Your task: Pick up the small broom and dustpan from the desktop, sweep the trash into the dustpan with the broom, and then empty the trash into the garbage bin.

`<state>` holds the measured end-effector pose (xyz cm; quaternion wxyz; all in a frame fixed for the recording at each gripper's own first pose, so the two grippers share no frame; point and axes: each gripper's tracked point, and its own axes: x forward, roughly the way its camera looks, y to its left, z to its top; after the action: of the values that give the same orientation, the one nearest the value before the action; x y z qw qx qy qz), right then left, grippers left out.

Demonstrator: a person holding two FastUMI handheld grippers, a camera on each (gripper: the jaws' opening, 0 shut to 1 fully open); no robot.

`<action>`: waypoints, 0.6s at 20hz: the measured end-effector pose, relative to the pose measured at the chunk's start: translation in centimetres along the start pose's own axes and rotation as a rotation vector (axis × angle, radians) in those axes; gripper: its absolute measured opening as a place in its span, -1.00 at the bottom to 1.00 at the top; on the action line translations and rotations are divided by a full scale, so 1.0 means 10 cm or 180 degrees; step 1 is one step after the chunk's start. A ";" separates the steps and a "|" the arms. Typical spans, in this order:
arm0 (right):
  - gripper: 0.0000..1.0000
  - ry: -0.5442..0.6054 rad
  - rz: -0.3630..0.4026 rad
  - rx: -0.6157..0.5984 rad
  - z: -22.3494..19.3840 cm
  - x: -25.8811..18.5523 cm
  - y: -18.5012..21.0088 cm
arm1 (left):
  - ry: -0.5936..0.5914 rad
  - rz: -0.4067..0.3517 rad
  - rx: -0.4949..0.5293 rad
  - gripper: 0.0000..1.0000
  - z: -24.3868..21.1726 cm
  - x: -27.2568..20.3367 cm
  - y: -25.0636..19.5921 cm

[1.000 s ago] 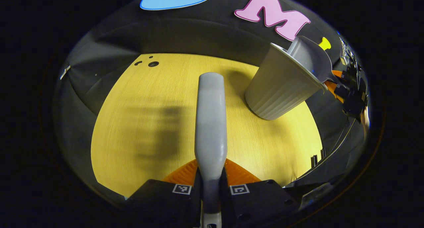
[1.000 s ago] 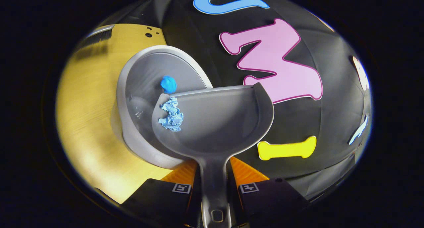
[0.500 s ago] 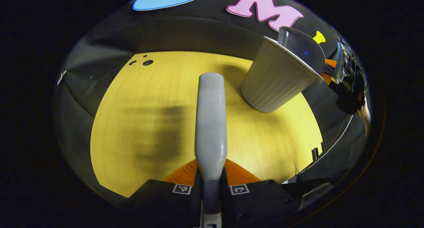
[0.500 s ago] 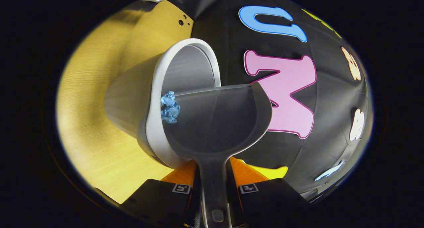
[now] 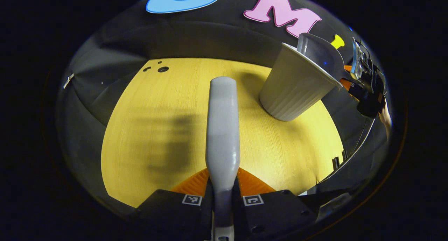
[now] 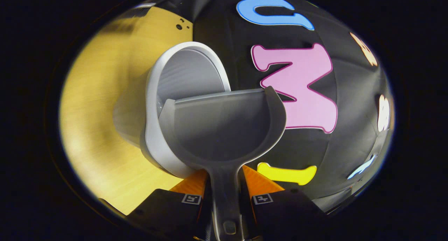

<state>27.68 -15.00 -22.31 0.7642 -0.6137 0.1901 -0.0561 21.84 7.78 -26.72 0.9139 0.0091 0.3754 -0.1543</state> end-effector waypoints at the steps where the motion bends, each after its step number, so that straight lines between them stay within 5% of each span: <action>1: -0.23 0.0001 0.0058 0.0163 0.01 -0.02 0.00 | -0.0006 0.0000 -0.0024 -0.44 0.00 -0.02 0.01; 4: -0.23 0.0004 0.0231 0.0703 0.09 -0.13 -0.06 | -0.0113 -0.0003 -0.0101 -0.44 0.09 -0.12 0.02; 12: -0.23 -0.0132 0.1014 0.3173 0.66 -0.68 -0.33 | -0.0419 0.0221 -0.0007 -0.44 0.26 -0.47 0.33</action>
<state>24.28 -7.54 -16.43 0.9662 -0.1400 0.2161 -0.0107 21.43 11.89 -21.95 0.9414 0.0110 0.3142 -0.1223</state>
